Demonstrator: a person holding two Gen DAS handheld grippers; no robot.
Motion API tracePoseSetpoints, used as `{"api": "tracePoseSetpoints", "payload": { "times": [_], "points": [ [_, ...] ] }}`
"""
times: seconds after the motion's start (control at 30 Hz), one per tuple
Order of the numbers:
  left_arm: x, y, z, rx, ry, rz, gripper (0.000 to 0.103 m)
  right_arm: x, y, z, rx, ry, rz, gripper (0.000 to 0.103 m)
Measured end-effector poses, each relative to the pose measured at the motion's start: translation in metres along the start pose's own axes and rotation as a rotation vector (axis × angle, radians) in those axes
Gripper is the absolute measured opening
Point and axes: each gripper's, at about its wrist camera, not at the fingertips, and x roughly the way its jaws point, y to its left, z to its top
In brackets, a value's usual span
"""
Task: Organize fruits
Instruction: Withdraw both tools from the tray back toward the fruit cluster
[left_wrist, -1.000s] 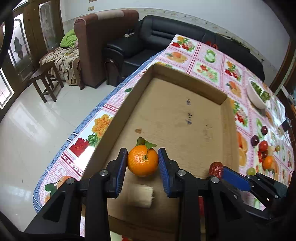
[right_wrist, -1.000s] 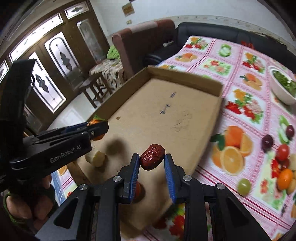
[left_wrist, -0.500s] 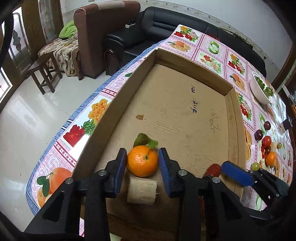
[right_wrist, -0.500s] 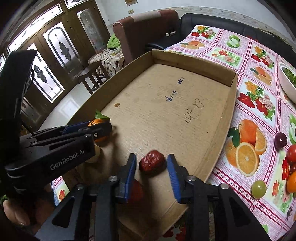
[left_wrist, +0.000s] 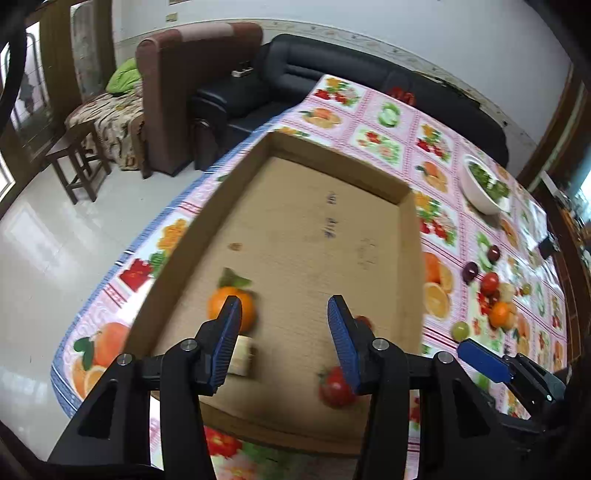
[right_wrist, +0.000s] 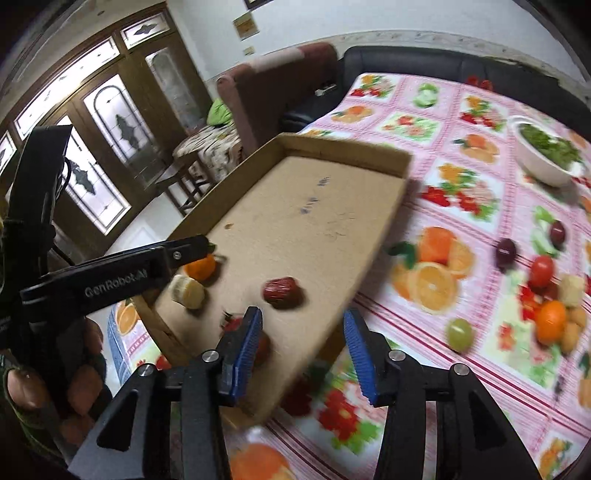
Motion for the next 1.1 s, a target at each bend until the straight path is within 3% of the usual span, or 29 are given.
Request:
{"api": "tracePoseSetpoints", "payload": {
  "times": [0.3, 0.6, 1.1],
  "points": [
    [-0.011, -0.060, -0.014, 0.104, 0.015, -0.101, 0.047, -0.062, -0.074, -0.036, 0.146, -0.090, -0.122, 0.049],
    [-0.016, -0.111, -0.032, 0.193, 0.043, -0.170, 0.047, -0.101, -0.134, -0.074, 0.277, -0.126, -0.216, 0.051],
    [-0.006, -0.167, -0.044, 0.274, 0.095, -0.245, 0.047, -0.100, -0.181, -0.081, 0.320, -0.142, -0.285, 0.048]
  ]
}}
